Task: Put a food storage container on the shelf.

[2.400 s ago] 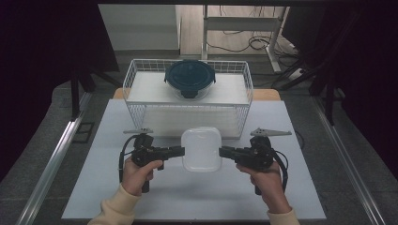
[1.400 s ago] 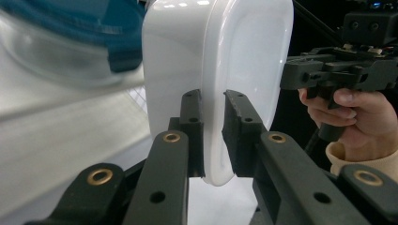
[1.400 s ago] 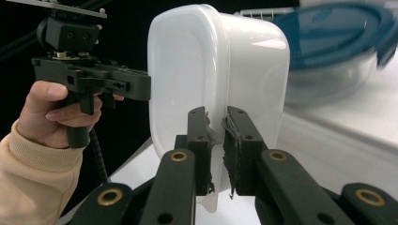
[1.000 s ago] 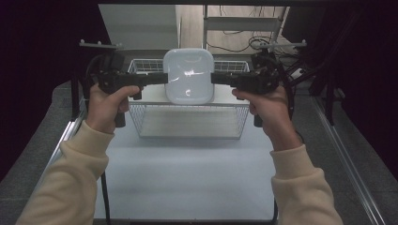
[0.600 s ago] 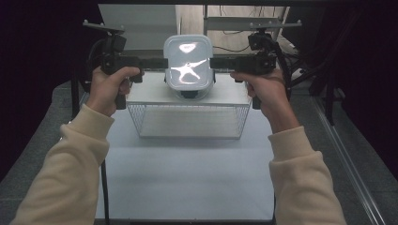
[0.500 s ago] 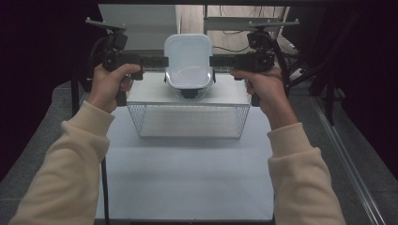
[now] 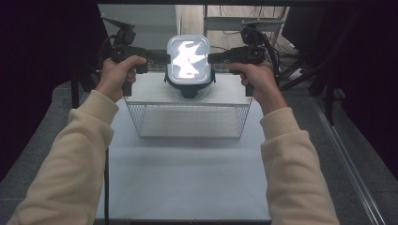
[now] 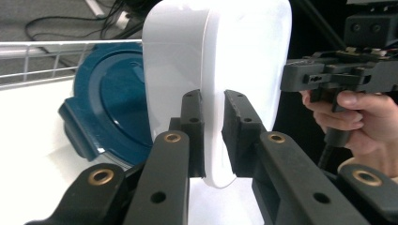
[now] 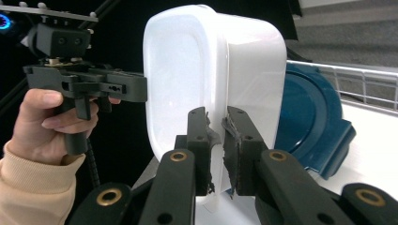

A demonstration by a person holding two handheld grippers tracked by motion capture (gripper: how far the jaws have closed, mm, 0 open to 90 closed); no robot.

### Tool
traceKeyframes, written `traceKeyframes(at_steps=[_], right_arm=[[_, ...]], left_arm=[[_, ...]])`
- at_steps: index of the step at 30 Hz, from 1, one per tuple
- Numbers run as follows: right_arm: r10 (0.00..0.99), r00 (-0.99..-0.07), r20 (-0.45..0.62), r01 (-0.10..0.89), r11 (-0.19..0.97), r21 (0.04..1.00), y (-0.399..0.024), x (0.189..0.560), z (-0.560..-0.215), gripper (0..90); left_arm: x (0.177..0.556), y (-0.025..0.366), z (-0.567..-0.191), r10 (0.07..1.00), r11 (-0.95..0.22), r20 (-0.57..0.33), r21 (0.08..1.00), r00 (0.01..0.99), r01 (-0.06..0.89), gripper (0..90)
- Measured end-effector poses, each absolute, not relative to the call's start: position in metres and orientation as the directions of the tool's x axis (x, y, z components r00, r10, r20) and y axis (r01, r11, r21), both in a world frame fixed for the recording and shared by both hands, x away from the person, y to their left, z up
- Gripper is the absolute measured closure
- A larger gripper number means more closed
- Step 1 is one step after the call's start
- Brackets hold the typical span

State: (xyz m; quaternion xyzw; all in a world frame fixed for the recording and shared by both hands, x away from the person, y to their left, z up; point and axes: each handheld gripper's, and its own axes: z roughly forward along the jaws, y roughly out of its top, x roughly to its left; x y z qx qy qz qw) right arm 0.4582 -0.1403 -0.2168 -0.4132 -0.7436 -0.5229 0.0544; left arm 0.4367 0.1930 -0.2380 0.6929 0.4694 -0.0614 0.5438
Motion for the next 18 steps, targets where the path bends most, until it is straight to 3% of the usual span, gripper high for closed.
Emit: traceKeyframes(at_steps=[18], right_arm=[[0.514, -0.461, 0.723, 0.83, -0.038, 0.556, -0.145, 0.508, -0.238, 75.5]], left_arm=[[0.479, 0.202, -0.257, 0.475, 0.19, -0.768, 0.566, 0.43, 0.802, 76.7]])
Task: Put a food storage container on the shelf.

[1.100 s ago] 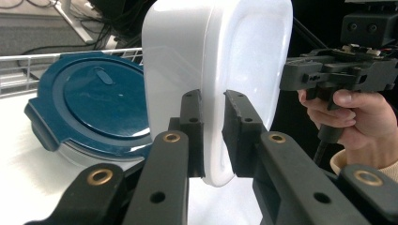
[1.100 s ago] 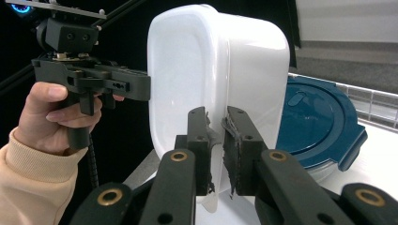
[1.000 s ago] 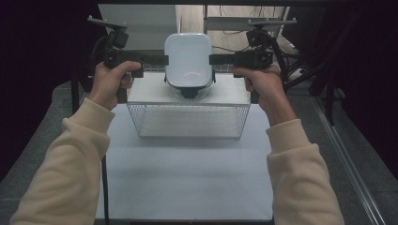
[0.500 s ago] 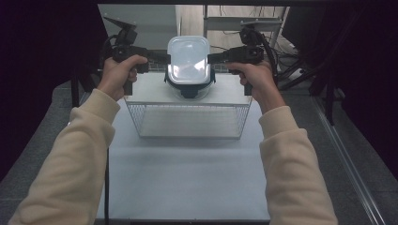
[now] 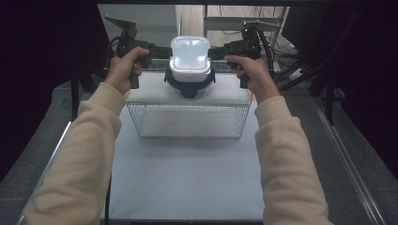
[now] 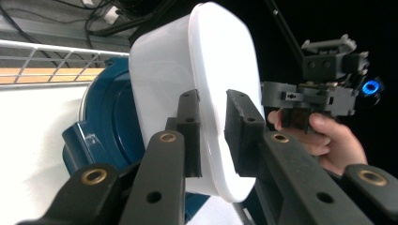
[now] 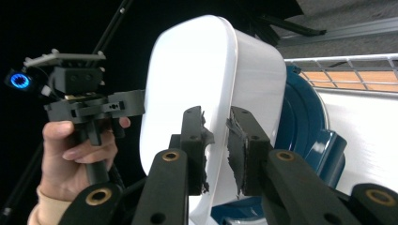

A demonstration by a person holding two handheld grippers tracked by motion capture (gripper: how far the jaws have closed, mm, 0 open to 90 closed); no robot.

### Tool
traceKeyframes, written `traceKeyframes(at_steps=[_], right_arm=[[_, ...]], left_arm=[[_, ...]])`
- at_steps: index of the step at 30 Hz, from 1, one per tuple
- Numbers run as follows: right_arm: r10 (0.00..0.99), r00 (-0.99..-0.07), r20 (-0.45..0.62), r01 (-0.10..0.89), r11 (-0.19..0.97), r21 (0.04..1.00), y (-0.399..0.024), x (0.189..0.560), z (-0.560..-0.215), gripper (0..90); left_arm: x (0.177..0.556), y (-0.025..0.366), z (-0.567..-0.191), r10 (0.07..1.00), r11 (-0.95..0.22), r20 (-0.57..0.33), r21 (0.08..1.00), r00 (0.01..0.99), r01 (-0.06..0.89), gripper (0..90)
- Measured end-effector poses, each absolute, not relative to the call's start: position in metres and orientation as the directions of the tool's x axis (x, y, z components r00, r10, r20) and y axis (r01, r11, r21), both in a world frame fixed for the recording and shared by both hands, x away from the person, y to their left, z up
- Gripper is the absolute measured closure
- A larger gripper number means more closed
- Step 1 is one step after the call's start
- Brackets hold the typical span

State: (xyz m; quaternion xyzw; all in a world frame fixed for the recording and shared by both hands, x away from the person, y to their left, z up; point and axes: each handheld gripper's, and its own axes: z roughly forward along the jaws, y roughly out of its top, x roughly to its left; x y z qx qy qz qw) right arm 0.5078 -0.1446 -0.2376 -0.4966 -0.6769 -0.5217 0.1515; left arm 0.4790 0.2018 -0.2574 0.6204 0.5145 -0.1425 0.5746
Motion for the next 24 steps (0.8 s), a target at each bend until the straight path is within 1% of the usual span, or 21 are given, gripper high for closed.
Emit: traceKeyframes(at_steps=[9, 14, 15, 16, 18, 19, 21, 23, 24], right_arm=[[0.497, -0.404, 0.768, 0.853, -0.098, 0.512, -0.144, 0.52, -0.247, 74.1], [0.499, -0.391, 0.773, 0.856, -0.112, 0.505, -0.144, 0.52, -0.25, 72.8], [0.499, -0.388, 0.775, 0.855, -0.12, 0.505, -0.144, 0.52, -0.25, 70.9], [0.494, -0.392, 0.776, 0.851, -0.127, 0.51, -0.143, 0.519, -0.25, 66.7], [0.483, -0.407, 0.775, 0.838, -0.141, 0.527, -0.143, 0.516, -0.247, 55.4], [0.488, -0.429, 0.76, 0.823, -0.136, 0.552, -0.143, 0.514, -0.244, 50.6], [0.512, -0.46, 0.725, 0.786, -0.145, 0.601, -0.147, 0.507, -0.237, 45.9], [0.543, -0.491, 0.682, 0.749, -0.137, 0.648, -0.155, 0.499, -0.229, 42.6], [0.555, -0.504, 0.662, 0.734, -0.129, 0.667, -0.158, 0.495, -0.226, 42.2]], left_arm=[[0.489, 0.203, -0.268, 0.455, 0.23, -0.799, 0.533, 0.394, 0.814, 74.0], [0.49, 0.203, -0.271, 0.446, 0.229, -0.8, 0.536, 0.402, 0.813, 71.9], [0.49, 0.203, -0.271, 0.453, 0.227, -0.795, 0.54, 0.403, 0.81, 70.5], [0.488, 0.202, -0.269, 0.473, 0.227, -0.783, 0.552, 0.405, 0.802, 67.4], [0.484, 0.203, -0.264, 0.522, 0.228, -0.746, 0.589, 0.413, 0.775, 57.7], [0.481, 0.204, -0.261, 0.549, 0.234, -0.725, 0.611, 0.416, 0.756, 51.9], [0.472, 0.207, -0.255, 0.597, 0.23, -0.677, 0.658, 0.431, 0.717, 40.6], [0.462, 0.212, -0.25, 0.629, 0.204, -0.631, 0.698, 0.455, 0.686, 34.9], [0.454, 0.214, -0.246, 0.652, 0.175, -0.592, 0.725, 0.473, 0.666, 33.2]])
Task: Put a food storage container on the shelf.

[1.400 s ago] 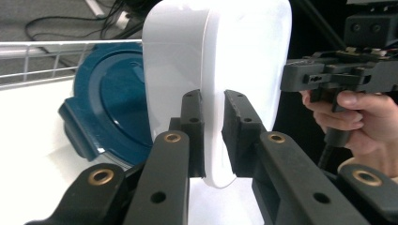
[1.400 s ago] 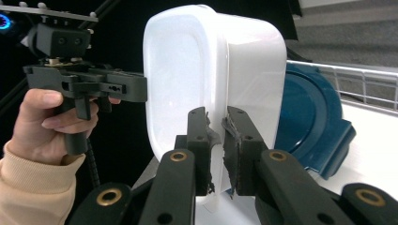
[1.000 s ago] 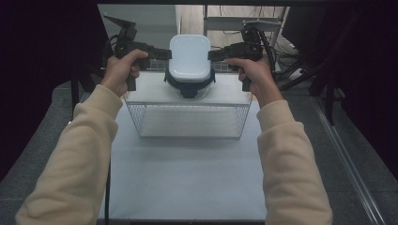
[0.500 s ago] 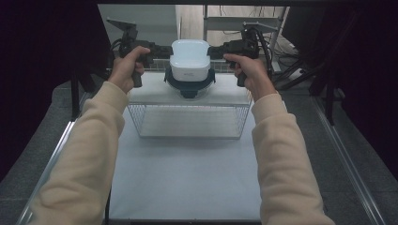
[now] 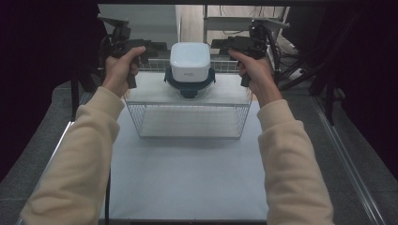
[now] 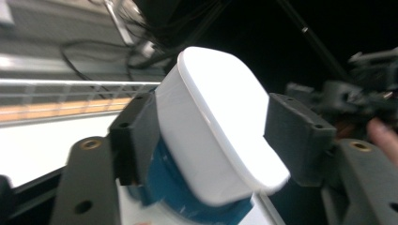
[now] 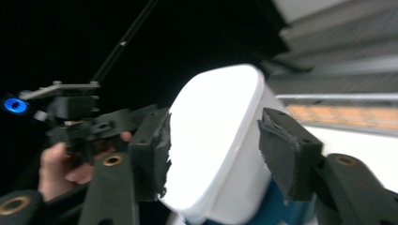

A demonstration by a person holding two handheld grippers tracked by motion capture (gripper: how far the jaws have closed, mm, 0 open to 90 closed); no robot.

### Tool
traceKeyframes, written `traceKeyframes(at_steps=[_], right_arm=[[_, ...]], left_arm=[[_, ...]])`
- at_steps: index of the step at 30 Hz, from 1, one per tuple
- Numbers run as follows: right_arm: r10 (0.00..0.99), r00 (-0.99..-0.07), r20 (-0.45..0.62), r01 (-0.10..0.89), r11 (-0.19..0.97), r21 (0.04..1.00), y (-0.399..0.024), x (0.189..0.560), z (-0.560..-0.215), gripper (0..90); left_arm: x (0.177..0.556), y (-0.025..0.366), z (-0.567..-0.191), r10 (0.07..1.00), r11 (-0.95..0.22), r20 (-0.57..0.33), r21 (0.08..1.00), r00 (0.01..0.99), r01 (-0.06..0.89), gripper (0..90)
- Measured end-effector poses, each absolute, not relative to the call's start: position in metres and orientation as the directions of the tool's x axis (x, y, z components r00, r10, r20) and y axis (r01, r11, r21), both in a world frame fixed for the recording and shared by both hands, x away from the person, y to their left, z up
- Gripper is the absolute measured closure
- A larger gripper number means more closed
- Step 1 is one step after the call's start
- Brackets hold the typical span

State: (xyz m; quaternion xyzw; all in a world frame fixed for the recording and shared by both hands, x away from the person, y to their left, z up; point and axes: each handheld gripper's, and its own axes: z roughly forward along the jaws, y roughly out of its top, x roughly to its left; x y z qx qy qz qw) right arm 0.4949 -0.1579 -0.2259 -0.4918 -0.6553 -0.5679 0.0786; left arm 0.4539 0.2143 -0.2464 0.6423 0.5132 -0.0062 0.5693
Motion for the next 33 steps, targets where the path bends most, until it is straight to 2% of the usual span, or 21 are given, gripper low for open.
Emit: traceKeyframes(at_steps=[2, 8, 11, 16, 22, 29, 33], right_arm=[[0.581, -0.548, 0.602, 0.69, -0.092, 0.718, -0.169, 0.479, -0.218, 40.5], [0.617, -0.632, 0.468, 0.589, -0.01, 0.808, -0.193, 0.431, -0.211, 37.8], [0.625, -0.658, 0.421, 0.55, 0.017, 0.835, -0.203, 0.408, -0.214, 34.9], [0.643, -0.674, 0.364, 0.505, 0.041, 0.862, -0.222, 0.37, -0.232, 29.9], [0.656, -0.684, 0.32, 0.472, 0.063, 0.879, -0.244, 0.34, -0.262, 27.4], [0.683, -0.684, 0.256, 0.455, 0.125, 0.882, -0.253, 0.308, -0.319, 24.1], [0.679, -0.698, 0.229, 0.448, 0.164, 0.879, -0.25, 0.289, -0.353, 20.7]], left_arm=[[0.435, 0.216, -0.242, 0.693, 0.128, -0.517, 0.774, 0.502, 0.62, 29.8], [0.385, 0.22, -0.248, 0.707, 0.047, -0.413, 0.837, 0.573, 0.545, 26.4], [0.359, 0.219, -0.254, 0.72, -0.014, -0.346, 0.859, 0.601, 0.511, 25.6], [0.322, 0.214, -0.271, 0.707, -0.075, -0.295, 0.872, 0.642, 0.483, 25.0], [0.293, 0.211, -0.308, 0.686, -0.113, -0.286, 0.866, 0.669, 0.487, 23.9], [0.27, 0.21, -0.37, 0.713, -0.116, -0.302, 0.839, 0.633, 0.531, 23.1], [0.263, 0.212, -0.402, 0.718, -0.093, -0.345, 0.814, 0.605, 0.574, 23.1]])
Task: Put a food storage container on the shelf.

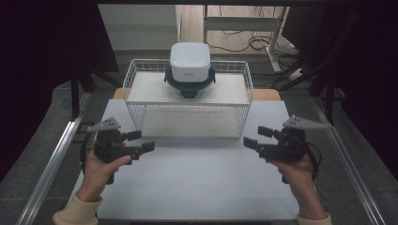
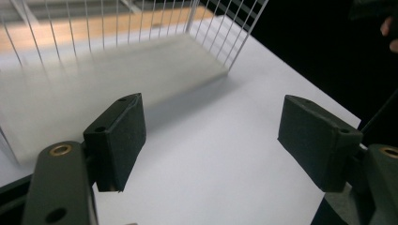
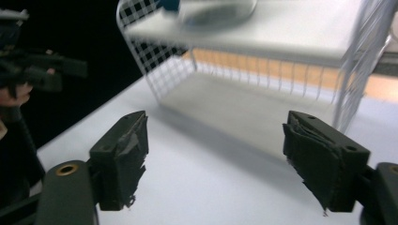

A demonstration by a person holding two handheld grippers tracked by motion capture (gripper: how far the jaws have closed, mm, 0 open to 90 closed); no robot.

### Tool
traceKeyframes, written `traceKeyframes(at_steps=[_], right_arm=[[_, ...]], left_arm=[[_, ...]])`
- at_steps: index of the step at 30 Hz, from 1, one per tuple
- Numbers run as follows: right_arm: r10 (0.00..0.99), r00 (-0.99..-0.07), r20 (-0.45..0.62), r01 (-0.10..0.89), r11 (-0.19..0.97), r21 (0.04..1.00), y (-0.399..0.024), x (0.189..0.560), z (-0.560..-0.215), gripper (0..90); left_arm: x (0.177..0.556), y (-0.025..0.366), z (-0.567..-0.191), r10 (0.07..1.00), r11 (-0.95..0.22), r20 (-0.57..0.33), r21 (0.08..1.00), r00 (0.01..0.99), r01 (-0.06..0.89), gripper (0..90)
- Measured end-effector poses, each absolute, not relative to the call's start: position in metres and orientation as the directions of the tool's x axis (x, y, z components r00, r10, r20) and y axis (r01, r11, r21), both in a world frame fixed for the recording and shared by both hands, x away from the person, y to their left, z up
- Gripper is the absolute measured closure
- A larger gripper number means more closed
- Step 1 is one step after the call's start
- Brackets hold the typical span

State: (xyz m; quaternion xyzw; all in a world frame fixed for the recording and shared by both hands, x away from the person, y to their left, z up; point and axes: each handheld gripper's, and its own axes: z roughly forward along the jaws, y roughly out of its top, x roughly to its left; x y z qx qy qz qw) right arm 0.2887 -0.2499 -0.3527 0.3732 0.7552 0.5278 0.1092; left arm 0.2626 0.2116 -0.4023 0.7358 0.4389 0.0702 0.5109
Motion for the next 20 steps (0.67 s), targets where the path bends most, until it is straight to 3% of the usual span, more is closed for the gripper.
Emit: traceKeyframes(at_steps=[6, 12, 20], right_arm=[[0.705, -0.693, 0.151, 0.45, 0.259, 0.855, -0.242, 0.271, -0.396, 16.8], [0.732, -0.657, 0.177, 0.522, 0.273, 0.808, -0.239, 0.276, -0.427, 16.8], [0.733, -0.658, 0.172, 0.516, 0.272, 0.812, -0.243, 0.273, -0.428, 16.8]], left_arm=[[0.259, 0.21, -0.437, 0.74, -0.131, -0.331, 0.783, 0.586, 0.608, 22.7], [0.258, 0.202, -0.451, 0.749, -0.171, -0.297, 0.776, 0.592, 0.607, 21.8], [0.257, 0.205, -0.451, 0.753, -0.165, -0.295, 0.781, 0.588, 0.603, 20.6]])
